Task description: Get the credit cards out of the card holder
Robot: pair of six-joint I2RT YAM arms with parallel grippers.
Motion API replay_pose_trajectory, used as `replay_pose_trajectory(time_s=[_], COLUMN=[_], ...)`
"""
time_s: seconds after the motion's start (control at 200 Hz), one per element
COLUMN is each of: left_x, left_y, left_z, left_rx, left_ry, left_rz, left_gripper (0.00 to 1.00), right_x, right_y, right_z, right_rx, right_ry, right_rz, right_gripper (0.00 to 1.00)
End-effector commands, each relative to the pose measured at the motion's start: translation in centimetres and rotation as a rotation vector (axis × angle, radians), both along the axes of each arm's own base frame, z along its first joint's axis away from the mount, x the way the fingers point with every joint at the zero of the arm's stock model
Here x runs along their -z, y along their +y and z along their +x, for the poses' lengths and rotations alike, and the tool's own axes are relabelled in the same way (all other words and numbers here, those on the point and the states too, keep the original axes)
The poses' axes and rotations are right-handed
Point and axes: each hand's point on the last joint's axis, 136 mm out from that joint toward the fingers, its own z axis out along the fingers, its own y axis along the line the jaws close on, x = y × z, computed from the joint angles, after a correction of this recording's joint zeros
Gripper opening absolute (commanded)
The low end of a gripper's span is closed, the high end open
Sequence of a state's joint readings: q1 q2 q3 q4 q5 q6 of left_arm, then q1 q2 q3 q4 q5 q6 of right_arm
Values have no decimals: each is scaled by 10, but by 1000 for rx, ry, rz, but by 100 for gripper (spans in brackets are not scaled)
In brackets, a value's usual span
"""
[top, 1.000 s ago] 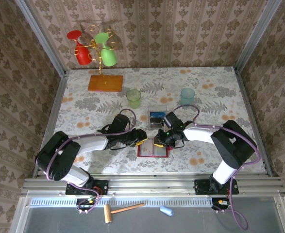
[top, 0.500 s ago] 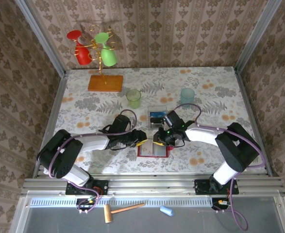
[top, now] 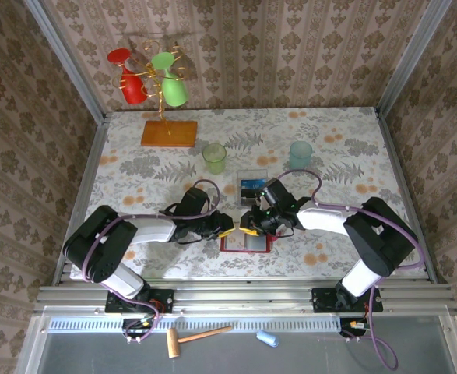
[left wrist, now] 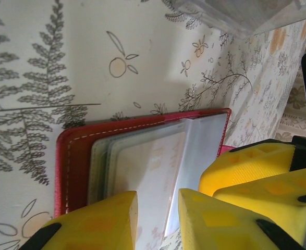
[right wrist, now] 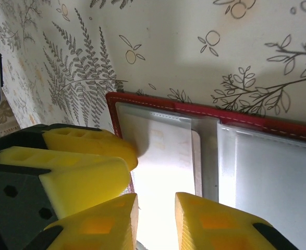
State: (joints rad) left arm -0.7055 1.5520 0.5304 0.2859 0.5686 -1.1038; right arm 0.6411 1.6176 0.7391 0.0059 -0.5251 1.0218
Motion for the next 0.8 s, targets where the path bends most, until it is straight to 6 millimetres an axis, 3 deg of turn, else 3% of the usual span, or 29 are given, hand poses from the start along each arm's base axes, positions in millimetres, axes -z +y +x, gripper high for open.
replay_pose_trajectory(time_s=[0.0, 0.3, 0.795], left_x=[4, 6, 0], left_y=[1, 2, 1], left_z=[-5, -8, -6], left_rx=[16, 14, 9], left_ry=[7, 16, 12], left_rz=[-4, 1, -8], left_gripper=[27, 28, 31], right_x=[10, 20, 29], right_y=[2, 4, -15], right_z=[-10, -16, -19], right_rx=[-15, -29, -37], right_ry=[40, 62, 44], right_rz=[7, -6, -126], right_gripper=[25, 25, 25])
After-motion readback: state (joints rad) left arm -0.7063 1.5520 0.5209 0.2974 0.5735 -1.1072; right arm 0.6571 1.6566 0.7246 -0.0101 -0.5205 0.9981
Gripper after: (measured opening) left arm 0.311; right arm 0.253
